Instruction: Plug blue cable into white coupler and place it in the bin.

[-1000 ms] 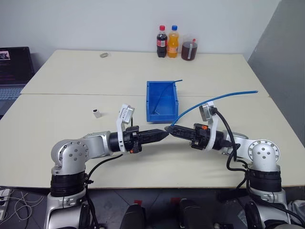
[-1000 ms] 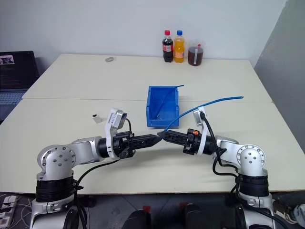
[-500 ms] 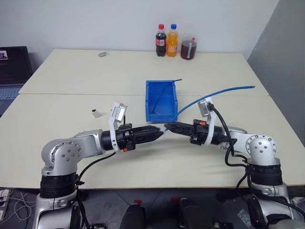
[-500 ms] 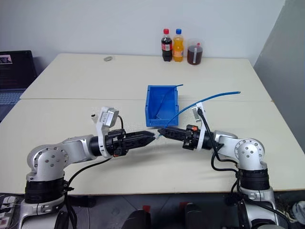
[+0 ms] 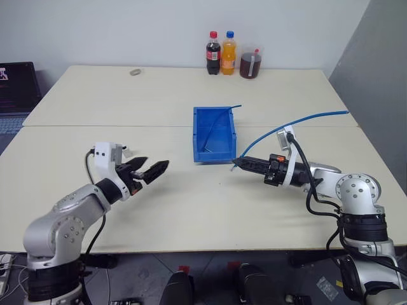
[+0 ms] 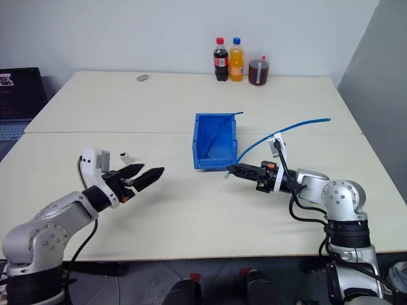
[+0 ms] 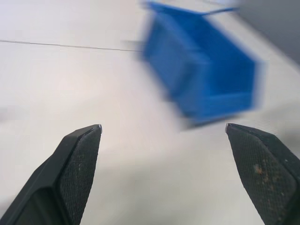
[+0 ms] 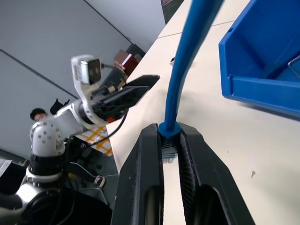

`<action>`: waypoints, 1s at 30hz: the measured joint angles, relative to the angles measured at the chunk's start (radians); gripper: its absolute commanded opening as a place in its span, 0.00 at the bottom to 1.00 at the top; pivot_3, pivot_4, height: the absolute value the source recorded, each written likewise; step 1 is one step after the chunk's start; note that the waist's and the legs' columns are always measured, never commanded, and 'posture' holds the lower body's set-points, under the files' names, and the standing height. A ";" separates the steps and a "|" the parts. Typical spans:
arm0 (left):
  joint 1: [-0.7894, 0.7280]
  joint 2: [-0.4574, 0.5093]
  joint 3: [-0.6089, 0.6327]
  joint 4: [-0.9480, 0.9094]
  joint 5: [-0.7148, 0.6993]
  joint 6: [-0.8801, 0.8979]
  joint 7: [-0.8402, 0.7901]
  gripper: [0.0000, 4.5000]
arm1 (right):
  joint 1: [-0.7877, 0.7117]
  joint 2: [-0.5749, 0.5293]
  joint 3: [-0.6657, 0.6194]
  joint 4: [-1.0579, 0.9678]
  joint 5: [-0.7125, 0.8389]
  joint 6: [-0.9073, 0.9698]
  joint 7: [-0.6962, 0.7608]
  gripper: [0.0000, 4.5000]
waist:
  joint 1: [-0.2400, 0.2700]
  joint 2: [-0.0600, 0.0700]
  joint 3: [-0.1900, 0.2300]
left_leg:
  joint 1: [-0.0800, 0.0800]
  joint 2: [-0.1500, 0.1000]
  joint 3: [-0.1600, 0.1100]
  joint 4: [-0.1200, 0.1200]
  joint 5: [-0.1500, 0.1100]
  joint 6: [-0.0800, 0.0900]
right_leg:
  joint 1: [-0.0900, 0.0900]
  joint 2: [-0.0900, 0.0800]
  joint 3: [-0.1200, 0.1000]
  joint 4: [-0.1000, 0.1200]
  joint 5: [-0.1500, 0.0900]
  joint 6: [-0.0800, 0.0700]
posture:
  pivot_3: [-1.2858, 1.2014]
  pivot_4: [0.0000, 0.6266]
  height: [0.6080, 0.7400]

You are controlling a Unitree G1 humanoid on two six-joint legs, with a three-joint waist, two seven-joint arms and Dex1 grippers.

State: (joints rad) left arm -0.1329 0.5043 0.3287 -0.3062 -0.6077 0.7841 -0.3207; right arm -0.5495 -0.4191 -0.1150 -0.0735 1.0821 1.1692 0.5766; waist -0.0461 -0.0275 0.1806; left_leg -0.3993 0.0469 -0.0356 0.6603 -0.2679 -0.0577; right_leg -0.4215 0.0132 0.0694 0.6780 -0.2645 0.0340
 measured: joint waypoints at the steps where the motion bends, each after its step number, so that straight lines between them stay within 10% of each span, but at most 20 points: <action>1: 0.006 -0.024 -0.025 0.015 0.079 -0.041 0.067 0.99 | 0.002 0.000 0.001 0.000 -0.002 0.000 0.005 0.04 | 0.001 0.000 0.000 | 0.000 0.000 0.000 0.000 0.000 0.000 | 0.000 0.000 0.000 0.000 0.000 0.000 | 0.52 0.24 1.00; 11: -0.123 -0.148 -0.072 0.235 0.377 -0.148 0.403 0.99 | -0.043 0.000 0.020 0.039 -0.057 -0.012 0.032 0.04 | 0.016 0.000 0.000 | 0.000 0.000 0.000 0.001 0.000 0.000 | 0.000 0.000 -0.001 0.000 0.002 -0.002 | 0.52 0.24 1.00; 30: -0.419 -0.247 -0.093 0.682 0.461 -0.378 0.468 0.99 | -0.050 -0.011 0.010 0.033 -0.083 -0.002 0.005 0.04 | 0.015 0.000 0.000 | 0.000 -0.001 0.000 0.001 0.000 0.000 | 0.000 0.000 -0.001 0.001 0.003 -0.002 | 0.52 0.24 1.00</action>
State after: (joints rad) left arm -0.5522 0.2573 0.2353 0.3759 -0.1467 0.4061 0.1472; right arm -0.5993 -0.4299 -0.1053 -0.0410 0.9986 1.1667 0.5819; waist -0.0314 -0.0278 0.1804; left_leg -0.3995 0.0463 -0.0354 0.6612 -0.2678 -0.0579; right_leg -0.4212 0.0130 0.0684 0.6791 -0.2619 0.0320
